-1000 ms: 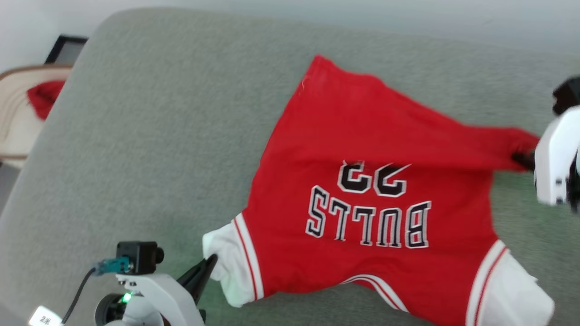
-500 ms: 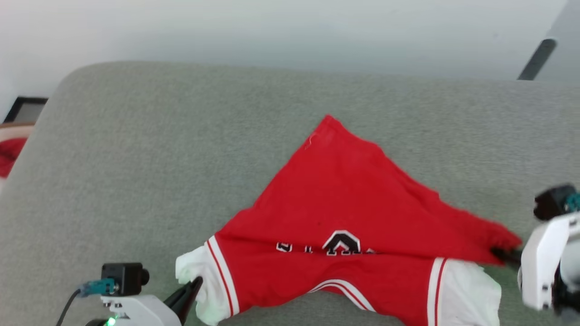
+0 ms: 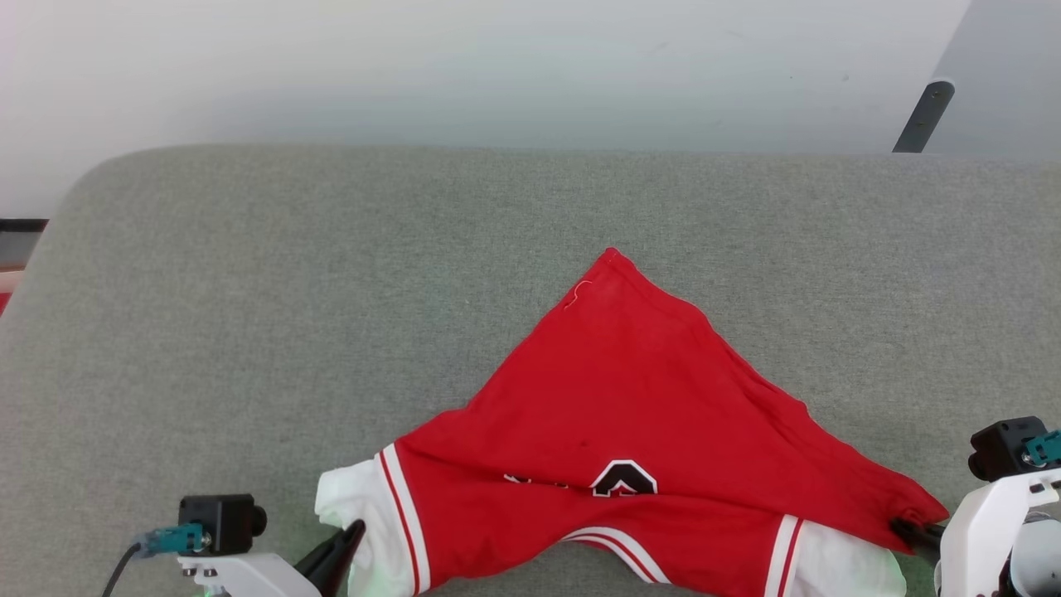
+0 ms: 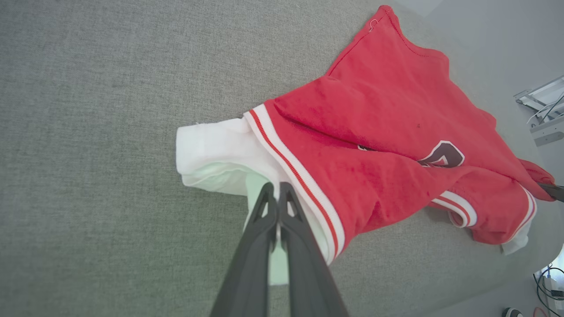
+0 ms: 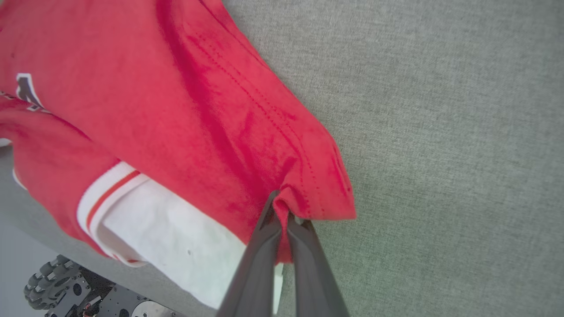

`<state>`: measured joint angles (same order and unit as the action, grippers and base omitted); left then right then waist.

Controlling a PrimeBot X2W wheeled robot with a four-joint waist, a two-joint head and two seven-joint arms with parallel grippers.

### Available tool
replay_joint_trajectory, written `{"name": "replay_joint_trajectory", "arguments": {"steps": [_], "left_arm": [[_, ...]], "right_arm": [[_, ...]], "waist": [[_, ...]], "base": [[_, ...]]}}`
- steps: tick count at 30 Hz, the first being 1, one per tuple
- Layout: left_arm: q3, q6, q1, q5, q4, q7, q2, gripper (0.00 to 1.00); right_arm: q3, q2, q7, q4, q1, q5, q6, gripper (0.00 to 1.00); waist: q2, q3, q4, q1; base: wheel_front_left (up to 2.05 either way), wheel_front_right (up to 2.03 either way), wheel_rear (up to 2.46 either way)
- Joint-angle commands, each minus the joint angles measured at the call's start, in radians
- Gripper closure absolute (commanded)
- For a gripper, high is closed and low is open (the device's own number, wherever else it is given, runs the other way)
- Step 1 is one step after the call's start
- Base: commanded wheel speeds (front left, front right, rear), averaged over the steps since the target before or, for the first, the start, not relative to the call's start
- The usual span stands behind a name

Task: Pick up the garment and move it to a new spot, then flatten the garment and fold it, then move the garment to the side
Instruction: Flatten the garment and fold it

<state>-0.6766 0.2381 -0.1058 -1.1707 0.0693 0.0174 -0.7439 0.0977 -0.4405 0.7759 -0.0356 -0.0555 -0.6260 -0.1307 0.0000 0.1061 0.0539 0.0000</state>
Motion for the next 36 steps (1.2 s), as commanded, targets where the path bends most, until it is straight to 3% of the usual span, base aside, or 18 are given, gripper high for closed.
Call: {"name": "replay_joint_trajectory", "arguments": {"steps": [1,2,3,8,15,22,29,36], "left_arm": [[0.000,0.004,0.004,-0.004,0.001,0.000,-0.001,1.00],[0.000,0.004,0.003,-0.003,0.000,0.001,0.001,1.00],[-0.001,0.003,0.002,-0.004,0.000,0.001,0.002,1.00],[-0.002,0.002,0.005,-0.002,-0.001,-0.004,0.006,1.00],[-0.004,0.007,0.011,-0.003,0.005,-0.008,0.010,1.00],[-0.018,0.000,-0.010,0.011,0.008,0.000,0.025,1.00],[-0.058,-0.032,-0.081,0.038,-0.016,0.034,0.068,1.00],[-0.103,-0.079,-0.173,0.074,-0.074,0.054,0.144,1.00]], "right_arm": [[-0.007,0.004,-0.001,0.000,0.008,0.011,0.000,0.80],[-0.008,0.005,-0.004,0.002,0.010,0.019,0.000,0.52],[-0.009,0.005,-0.006,0.007,0.011,0.026,0.000,0.00],[-0.023,-0.009,0.018,0.046,0.019,0.039,0.000,0.00],[-0.065,-0.029,0.083,0.202,0.044,0.051,0.000,0.00],[-0.033,-0.052,0.051,0.309,-0.064,0.064,0.000,0.00],[0.091,-0.091,0.011,0.191,-0.278,0.082,0.000,0.00],[0.247,-0.100,-0.016,-0.054,-0.526,0.045,0.000,0.00]], "waist": [[0.0000,-0.001,0.000,0.0000],[0.0000,-0.001,0.000,0.0000],[0.0000,-0.002,0.001,0.0000],[0.0000,-0.005,0.004,0.0000],[0.0000,-0.008,0.011,0.0000],[0.0000,-0.003,0.044,0.0000],[0.0000,0.023,0.127,0.0000],[0.0000,0.073,0.220,0.0000]], "base": [[0.00,0.00,0.00],[0.00,0.00,0.00],[0.00,0.00,0.00],[0.00,0.00,0.00],[0.00,0.00,0.00],[0.00,0.00,0.00],[0.00,0.00,0.00],[0.00,0.00,0.00]]}}
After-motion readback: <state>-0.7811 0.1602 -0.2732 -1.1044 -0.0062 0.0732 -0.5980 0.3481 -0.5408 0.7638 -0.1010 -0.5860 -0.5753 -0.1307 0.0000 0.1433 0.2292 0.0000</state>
